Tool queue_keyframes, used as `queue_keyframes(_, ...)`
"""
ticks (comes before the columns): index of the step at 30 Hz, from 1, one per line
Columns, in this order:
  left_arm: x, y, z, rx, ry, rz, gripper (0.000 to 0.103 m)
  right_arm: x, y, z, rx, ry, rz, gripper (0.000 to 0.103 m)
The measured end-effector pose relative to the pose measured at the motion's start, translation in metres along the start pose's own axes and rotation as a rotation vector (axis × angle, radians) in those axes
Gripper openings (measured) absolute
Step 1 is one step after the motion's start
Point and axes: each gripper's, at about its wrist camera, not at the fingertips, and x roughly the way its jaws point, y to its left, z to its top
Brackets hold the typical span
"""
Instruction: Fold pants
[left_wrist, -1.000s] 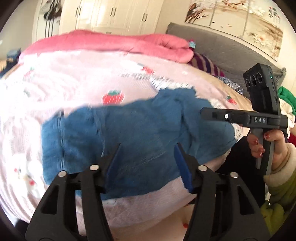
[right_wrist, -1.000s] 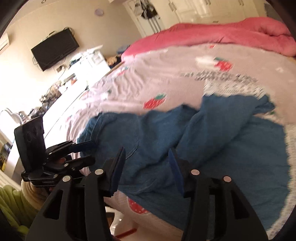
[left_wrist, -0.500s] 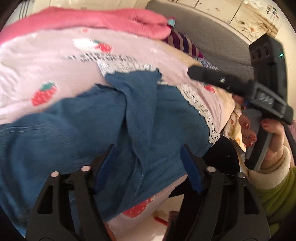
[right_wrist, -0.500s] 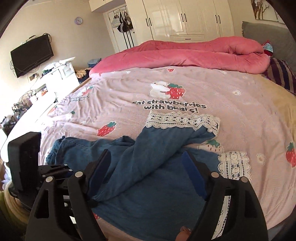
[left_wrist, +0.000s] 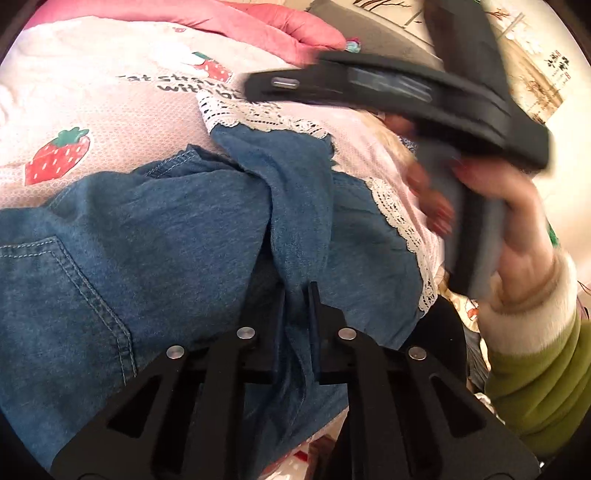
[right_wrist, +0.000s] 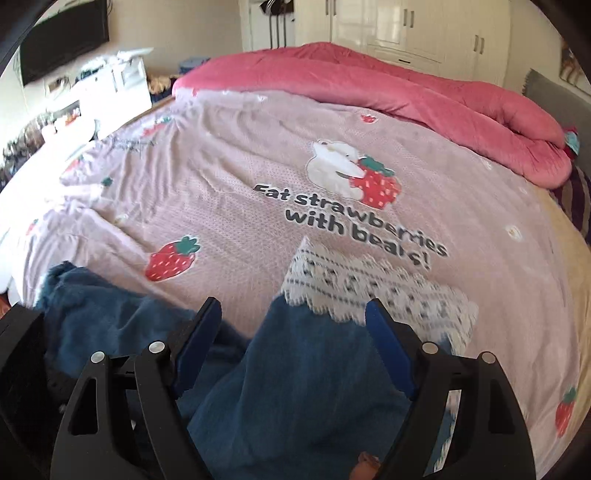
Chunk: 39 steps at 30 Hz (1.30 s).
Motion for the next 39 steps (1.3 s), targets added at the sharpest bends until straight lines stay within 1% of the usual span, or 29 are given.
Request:
queue_keyframes(3,0.001,0.001,-0.001,-0.008,0.001,-0.019,0.003,0.028,0.004,0.018,-0.050,0.049,-0.042,0.079)
queue_keyframes(5,0.001,-0.001,-0.003,-0.001,0.004,-0.029,0.003,0.047,0.004,0.029,-0.071,0.094,-0.049,0.079)
queue_keyframes(7,0.004,-0.003,0.001,0.014,-0.002,-0.022,0.003,0.062,0.005,0.035,-0.100,0.130,-0.088,0.078)
queue_keyframes(8,0.004,-0.004,0.001,0.023,-0.004,-0.017,0.003,0.072,0.008,0.038,-0.136,0.166,-0.107,0.078)
queue_keyframes(10,0.004,-0.005,0.002,0.030,-0.006,-0.014,0.003,0.083,0.008,0.040,-0.159,0.199,-0.128,0.077)
queue_keyframes(11,0.006,-0.006,0.002,0.033,-0.006,-0.011,0.003,0.090,0.006,0.040,-0.160,0.229,-0.120,0.069)
queue_keyframes(12,0.006,-0.006,0.003,0.034,-0.007,-0.008,0.003,0.094,0.004,0.038,-0.157,0.247,-0.105,0.040)
queue_keyframes(13,0.007,-0.007,0.003,0.034,-0.006,-0.007,0.003,0.096,0.003,0.037,-0.155,0.260,-0.089,0.027)
queue_keyframes(14,0.008,-0.007,0.004,0.035,-0.005,-0.007,0.003,0.095,0.001,0.036,-0.155,0.258,-0.072,0.018)
queue_keyframes(15,0.007,-0.007,0.004,0.036,-0.006,-0.005,0.003,0.091,-0.002,0.036,-0.148,0.245,-0.061,0.011)
queue_keyframes(16,0.007,-0.007,0.004,0.037,-0.008,-0.003,0.003,0.085,-0.006,0.036,-0.124,0.229,-0.043,0.009)
queue_keyframes(17,0.006,-0.007,0.004,0.045,-0.014,0.002,0.003,0.073,-0.013,0.036,-0.080,0.198,-0.012,0.009)
queue_keyframes(19,0.005,-0.006,0.004,0.050,-0.024,0.006,0.002,0.051,-0.026,0.035,-0.025,0.138,0.022,0.008)
queue_keyframes(22,0.000,-0.008,0.003,0.065,-0.041,0.012,0.002,0.004,-0.053,0.023,0.086,0.030,0.064,0.008)
queue_keyframes(23,-0.002,-0.009,0.003,0.071,-0.049,0.015,0.002,-0.018,-0.064,0.017,0.129,-0.012,0.072,0.008)
queue_keyframes(25,-0.006,-0.009,0.003,0.079,-0.056,0.017,0.002,-0.051,-0.080,0.004,0.186,-0.073,0.070,0.008)
queue_keyframes(27,-0.009,-0.012,0.003,0.096,-0.066,0.023,0.002,-0.093,-0.101,-0.021,0.257,-0.144,0.069,0.008)
queue_keyframes(29,-0.011,-0.016,0.001,0.120,-0.076,0.032,0.002,-0.119,-0.115,-0.043,0.304,-0.178,0.076,0.008)
queue_keyframes(31,-0.013,-0.020,0.000,0.145,-0.084,0.045,0.002,-0.138,-0.127,-0.072,0.346,-0.187,0.089,0.008)
queue_keyframes(33,-0.013,-0.028,-0.004,0.191,-0.092,0.076,0.002,-0.145,-0.130,-0.097,0.364,-0.172,0.071,0.008)
queue_keyframes(36,-0.011,-0.039,-0.010,0.237,-0.083,0.089,0.002,-0.141,-0.136,-0.141,0.408,-0.123,0.069,0.009)
queue_keyframes(37,-0.010,-0.041,-0.011,0.246,-0.080,0.088,0.002,-0.136,-0.138,-0.159,0.432,-0.098,0.091,0.009)
queue_keyframes(39,-0.010,-0.046,-0.015,0.274,-0.076,0.093,0.002,-0.131,-0.139,-0.181,0.459,-0.069,0.097,0.012)
